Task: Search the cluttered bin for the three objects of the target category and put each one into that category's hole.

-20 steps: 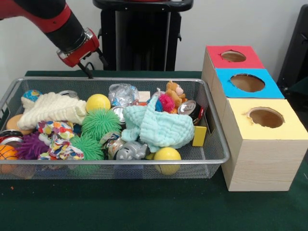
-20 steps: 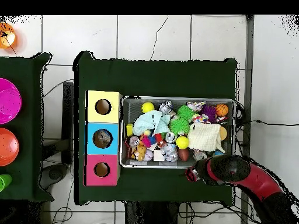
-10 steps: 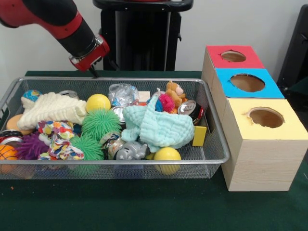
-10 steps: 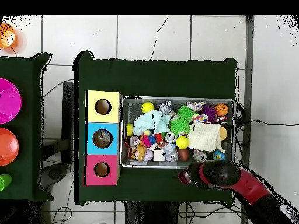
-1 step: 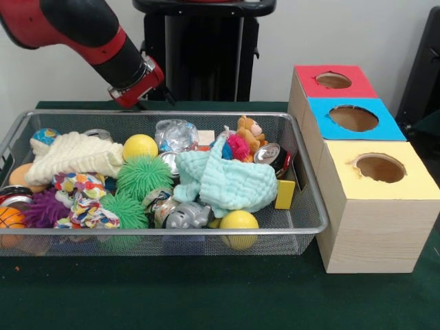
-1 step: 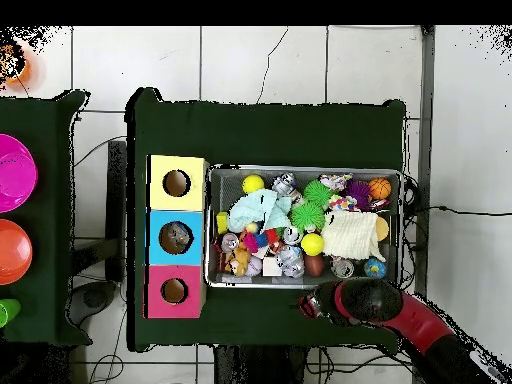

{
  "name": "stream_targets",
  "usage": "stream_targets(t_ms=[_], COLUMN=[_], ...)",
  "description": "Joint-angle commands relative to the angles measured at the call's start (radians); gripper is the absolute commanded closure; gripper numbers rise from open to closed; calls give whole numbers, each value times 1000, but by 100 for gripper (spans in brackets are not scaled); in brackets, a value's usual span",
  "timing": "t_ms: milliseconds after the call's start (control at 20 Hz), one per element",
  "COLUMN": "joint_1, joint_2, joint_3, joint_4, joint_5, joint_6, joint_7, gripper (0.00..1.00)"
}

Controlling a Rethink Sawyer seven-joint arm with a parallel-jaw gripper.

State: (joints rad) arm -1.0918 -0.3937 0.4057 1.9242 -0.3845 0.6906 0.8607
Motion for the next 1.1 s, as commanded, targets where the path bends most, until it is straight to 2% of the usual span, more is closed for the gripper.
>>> stream_targets(t_ms=[50, 450, 850, 1100], joint_1=[50, 109, 158, 177], joint_2=[-45, -208, -257, -254], joint_3=[-10, -25, -36, -43], joint_4=[-39, 22, -8, -50], joint_5=[54, 109, 152, 165], joint_6=[45, 134, 194, 233], joint_7=[167, 197, 190, 174], gripper=[0, 0, 0, 0])
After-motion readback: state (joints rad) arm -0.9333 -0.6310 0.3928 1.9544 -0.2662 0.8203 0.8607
